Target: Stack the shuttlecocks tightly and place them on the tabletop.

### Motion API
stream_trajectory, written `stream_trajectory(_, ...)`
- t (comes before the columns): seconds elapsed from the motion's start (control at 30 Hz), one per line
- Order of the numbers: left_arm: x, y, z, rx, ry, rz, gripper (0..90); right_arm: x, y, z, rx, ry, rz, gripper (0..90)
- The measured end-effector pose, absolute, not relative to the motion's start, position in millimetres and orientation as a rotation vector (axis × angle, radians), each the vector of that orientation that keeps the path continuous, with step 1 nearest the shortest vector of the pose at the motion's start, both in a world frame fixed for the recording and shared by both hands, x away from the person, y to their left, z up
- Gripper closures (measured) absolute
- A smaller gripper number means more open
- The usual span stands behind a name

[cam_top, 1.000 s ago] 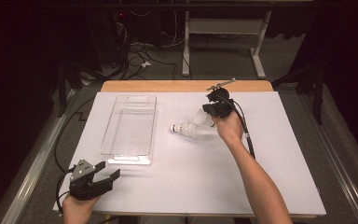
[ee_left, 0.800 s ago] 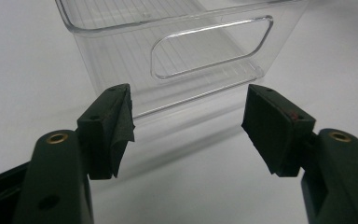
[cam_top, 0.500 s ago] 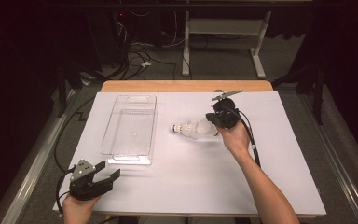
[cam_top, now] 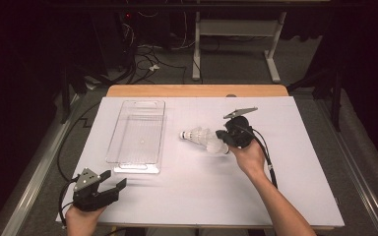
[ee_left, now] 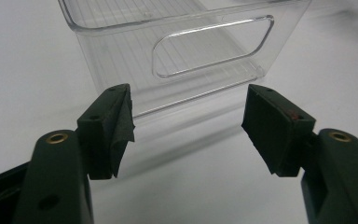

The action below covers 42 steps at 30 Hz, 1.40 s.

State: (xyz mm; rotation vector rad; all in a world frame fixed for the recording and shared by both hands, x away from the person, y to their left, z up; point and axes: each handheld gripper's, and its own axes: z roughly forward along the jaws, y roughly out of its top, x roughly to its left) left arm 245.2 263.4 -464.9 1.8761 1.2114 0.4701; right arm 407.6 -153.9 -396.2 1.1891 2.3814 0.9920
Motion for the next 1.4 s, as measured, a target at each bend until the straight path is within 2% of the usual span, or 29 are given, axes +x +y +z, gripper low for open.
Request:
stream_trajectory(0.8,248,265,-467,1.864,1.228,0.434,34.0,383,-136,-413,1.132,2.472,1.038,89.9)
stream_trajectory(1.4,244,265,-466,1.868,1.218,0.452,34.0,378,-147,-412,1.136,2.458,1.05,84.0)
